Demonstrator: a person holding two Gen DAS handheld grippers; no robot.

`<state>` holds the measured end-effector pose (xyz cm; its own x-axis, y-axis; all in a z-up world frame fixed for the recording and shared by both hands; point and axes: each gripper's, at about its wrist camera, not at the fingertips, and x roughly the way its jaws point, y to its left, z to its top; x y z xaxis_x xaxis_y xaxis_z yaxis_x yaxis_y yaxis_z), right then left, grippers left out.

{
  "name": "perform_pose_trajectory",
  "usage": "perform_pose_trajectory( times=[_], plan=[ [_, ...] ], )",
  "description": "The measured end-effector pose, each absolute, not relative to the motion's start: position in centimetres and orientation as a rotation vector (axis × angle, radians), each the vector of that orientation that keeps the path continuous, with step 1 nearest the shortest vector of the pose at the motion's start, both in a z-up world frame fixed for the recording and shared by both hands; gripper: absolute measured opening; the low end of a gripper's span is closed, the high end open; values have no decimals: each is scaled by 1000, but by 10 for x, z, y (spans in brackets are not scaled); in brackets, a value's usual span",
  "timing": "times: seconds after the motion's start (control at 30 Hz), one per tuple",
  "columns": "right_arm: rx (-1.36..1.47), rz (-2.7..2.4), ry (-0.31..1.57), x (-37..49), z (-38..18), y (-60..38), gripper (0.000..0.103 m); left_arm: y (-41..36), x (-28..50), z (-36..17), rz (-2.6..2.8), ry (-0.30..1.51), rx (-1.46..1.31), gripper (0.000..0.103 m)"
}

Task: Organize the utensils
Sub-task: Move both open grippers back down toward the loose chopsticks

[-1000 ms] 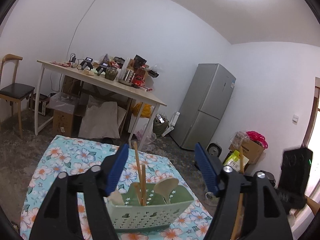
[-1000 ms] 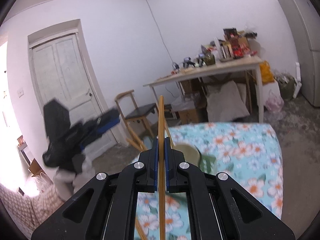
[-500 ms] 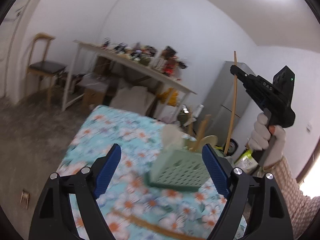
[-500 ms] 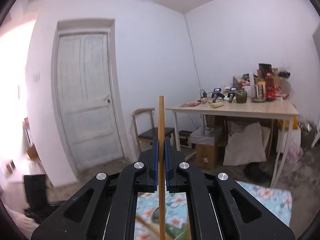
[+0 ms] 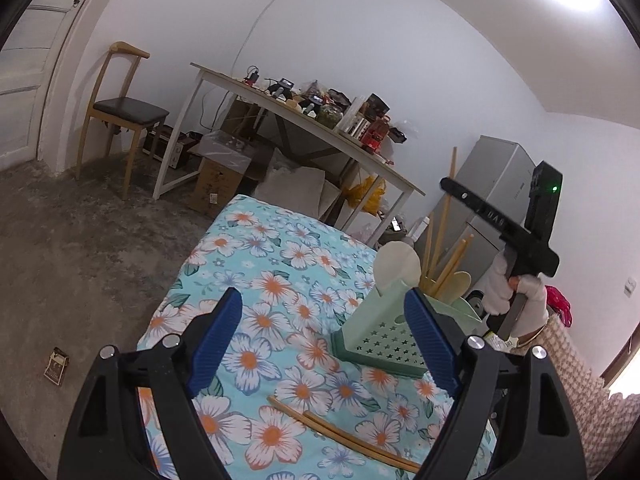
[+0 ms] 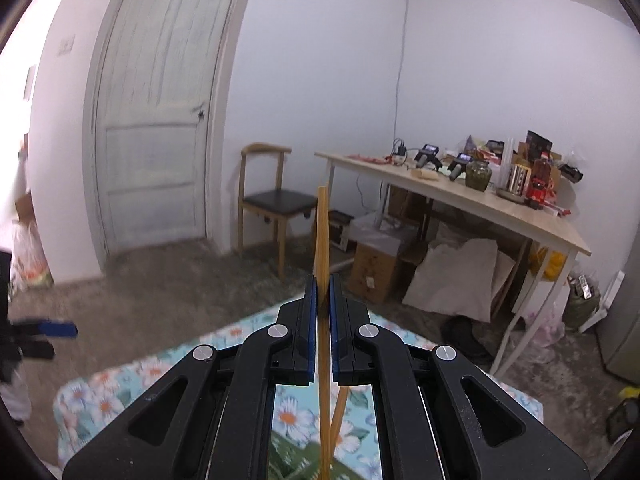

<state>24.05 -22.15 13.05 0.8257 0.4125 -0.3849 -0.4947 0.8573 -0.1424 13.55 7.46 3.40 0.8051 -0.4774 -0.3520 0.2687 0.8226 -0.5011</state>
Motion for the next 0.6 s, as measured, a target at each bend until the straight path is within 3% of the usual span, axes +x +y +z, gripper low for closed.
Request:
perform_pose_trajectory(
  times=[0.1,0.17,0.23,0.43,0.6],
  plan=[
    [-265,491,369,236,128,-220,11,70,134,34,-429,493,-447,81],
    [-267,478,374,226,130,-225,28,67,134,34,-438,497,-440,81],
    [-238,471,366,215,134,-234,36,65,133,35,-445,499,-438,81],
    [-112,453,366,164,138,-265,46,57,129,37,-458,510,-414,81],
    [23,447,434,110,110,-280,50,48,126,34,-464,544,-379,81]
  ],
)
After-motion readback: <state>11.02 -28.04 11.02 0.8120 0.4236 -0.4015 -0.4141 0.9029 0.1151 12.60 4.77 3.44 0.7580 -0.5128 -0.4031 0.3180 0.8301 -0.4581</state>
